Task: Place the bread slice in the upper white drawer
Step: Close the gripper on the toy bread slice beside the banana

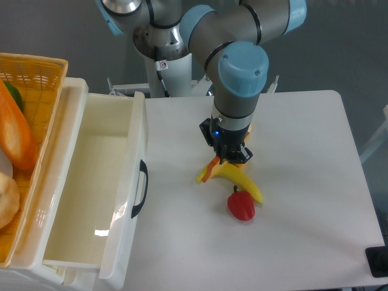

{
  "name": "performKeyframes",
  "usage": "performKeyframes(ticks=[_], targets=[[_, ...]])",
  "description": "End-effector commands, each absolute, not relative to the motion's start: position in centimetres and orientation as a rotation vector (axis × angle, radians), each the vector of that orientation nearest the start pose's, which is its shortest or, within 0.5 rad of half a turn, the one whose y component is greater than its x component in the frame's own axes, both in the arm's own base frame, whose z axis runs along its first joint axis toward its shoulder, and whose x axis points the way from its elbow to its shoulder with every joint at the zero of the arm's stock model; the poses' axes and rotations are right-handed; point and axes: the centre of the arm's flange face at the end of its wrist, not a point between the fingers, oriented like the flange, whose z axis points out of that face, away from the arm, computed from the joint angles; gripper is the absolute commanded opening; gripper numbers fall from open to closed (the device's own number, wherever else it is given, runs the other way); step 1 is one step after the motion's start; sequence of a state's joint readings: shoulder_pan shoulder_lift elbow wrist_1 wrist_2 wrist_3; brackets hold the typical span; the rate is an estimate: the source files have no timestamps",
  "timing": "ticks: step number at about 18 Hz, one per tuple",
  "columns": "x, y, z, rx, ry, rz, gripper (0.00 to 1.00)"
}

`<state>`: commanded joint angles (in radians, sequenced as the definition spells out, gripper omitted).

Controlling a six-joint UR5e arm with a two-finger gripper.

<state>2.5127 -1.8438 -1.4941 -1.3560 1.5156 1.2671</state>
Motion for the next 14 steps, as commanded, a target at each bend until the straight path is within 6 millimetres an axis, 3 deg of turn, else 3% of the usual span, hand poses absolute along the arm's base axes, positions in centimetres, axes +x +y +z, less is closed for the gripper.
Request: performKeyframes(ticks=[10,14], targets=[[-40.5,46.6,40.3,-3.041,0.462,-0.01,0.0],[-40.2,47.0,42.1,-3.037,0.284,0.017,0.0]])
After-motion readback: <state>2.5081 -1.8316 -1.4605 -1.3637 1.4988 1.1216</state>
